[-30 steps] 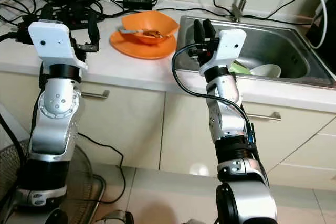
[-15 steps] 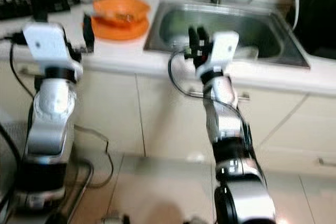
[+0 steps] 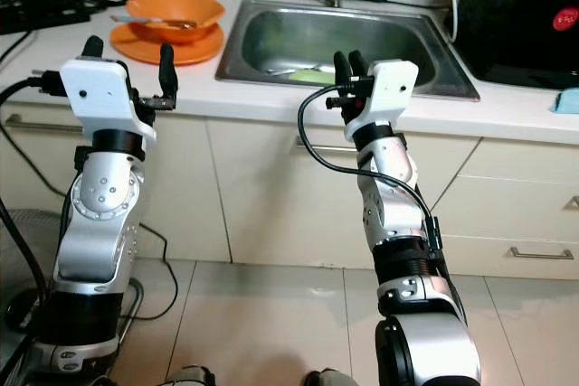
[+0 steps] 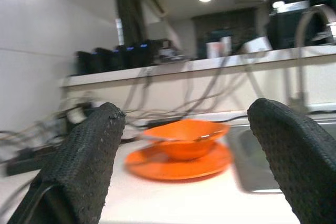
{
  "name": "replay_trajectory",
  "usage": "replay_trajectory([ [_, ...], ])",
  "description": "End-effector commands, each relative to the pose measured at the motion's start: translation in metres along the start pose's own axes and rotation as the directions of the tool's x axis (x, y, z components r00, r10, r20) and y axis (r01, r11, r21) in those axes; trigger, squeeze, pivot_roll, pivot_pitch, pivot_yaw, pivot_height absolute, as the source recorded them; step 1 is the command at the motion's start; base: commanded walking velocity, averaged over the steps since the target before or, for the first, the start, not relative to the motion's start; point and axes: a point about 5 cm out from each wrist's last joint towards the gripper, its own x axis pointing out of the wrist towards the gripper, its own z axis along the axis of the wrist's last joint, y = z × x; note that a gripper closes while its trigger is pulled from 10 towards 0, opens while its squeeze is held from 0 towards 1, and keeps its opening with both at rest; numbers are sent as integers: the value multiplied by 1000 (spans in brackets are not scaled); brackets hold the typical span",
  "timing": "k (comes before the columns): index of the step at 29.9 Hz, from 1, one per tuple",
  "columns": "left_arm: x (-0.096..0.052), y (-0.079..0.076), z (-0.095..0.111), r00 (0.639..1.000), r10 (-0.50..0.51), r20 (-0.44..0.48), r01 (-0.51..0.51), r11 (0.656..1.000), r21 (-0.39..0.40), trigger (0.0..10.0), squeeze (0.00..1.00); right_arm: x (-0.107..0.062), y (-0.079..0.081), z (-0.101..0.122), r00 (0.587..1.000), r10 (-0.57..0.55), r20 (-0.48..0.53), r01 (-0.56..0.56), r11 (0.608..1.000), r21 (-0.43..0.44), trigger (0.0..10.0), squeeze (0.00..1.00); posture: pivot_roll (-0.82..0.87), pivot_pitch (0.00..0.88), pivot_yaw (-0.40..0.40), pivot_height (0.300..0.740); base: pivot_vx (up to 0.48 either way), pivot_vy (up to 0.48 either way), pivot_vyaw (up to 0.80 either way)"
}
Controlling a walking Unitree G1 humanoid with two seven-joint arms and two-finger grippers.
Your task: Kitchen organization
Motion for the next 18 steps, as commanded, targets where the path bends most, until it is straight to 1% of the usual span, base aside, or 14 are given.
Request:
replay_trajectory([
  [1, 0, 2, -2, 1000, 9, -15, -9, 1000, 0, 10000, 0, 2, -2, 2, 1000, -11, 5, 11, 1000, 13, 10000, 0, 16, 81, -47, 740, 0, 0, 0],
  [3, 0, 3, -3, 1000, 11, -20, -11, 1000, 1, 10000, 0, 2, -2, 2, 1000, -14, 3, 14, 999, 31, 10000, 0, 16, 80, -47, 740, 0, 0, 0],
  [9, -1, 4, -5, 999, 15, -31, -14, 1000, 5, 10000, 0, 2, 0, 1, 1000, -5, 0, 5, 1000, 24, 10000, 0, 18, 80, -47, 740, 0, 0, 0],
  [14, -1, 5, -4, 999, 13, -31, -12, 1000, 8, 10000, 0, 2, 0, -1, 1000, -5, -15, 5, 999, 35, 10000, 0, 17, 78, -46, 740, 0, 0, 0],
  [18, -1, 5, -4, 1000, 8, -30, -8, 1000, 9, 10000, 0, 2, 0, -2, 1000, 0, -25, 1, 1000, 29, 10000, 0, 16, 75, -46, 740, 0, 0, -594],
])
